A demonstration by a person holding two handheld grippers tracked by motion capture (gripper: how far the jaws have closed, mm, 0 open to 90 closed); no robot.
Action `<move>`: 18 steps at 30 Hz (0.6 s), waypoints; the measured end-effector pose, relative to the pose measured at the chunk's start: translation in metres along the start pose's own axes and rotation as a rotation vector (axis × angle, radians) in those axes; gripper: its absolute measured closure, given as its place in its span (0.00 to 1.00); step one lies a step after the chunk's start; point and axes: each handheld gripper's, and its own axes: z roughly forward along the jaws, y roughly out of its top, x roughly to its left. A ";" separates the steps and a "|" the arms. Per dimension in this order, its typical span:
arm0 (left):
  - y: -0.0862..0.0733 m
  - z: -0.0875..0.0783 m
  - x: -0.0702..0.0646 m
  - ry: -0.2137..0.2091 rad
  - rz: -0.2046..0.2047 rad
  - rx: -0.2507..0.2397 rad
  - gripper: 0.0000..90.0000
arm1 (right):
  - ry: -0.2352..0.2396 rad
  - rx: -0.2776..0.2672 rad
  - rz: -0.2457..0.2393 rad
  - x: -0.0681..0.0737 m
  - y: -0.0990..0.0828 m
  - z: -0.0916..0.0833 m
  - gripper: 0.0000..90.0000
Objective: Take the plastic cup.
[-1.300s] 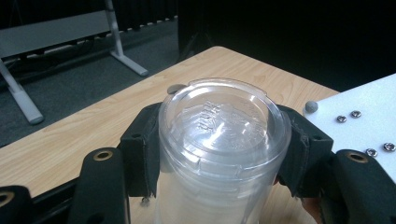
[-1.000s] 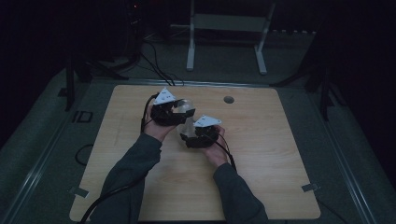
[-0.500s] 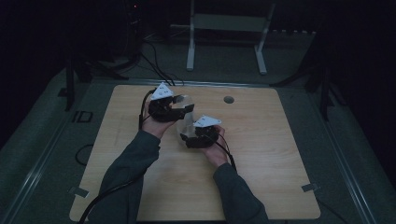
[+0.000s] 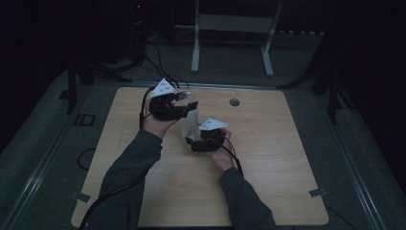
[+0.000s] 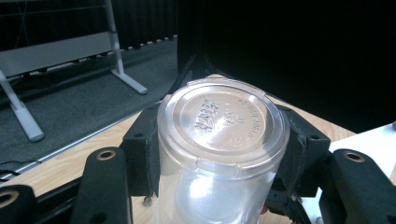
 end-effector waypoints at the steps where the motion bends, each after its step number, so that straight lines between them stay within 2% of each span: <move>1: 0.001 0.000 0.000 -0.001 0.001 0.000 0.45 | 0.000 -0.001 0.001 0.000 0.000 0.000 0.24; 12: 0.010 -0.004 -0.002 -0.004 0.007 -0.006 0.45 | 0.000 -0.009 0.006 0.000 0.002 -0.004 0.23; 18: 0.014 -0.008 -0.002 -0.007 0.004 -0.019 0.45 | 0.000 -0.011 -0.011 0.002 0.004 -0.008 0.20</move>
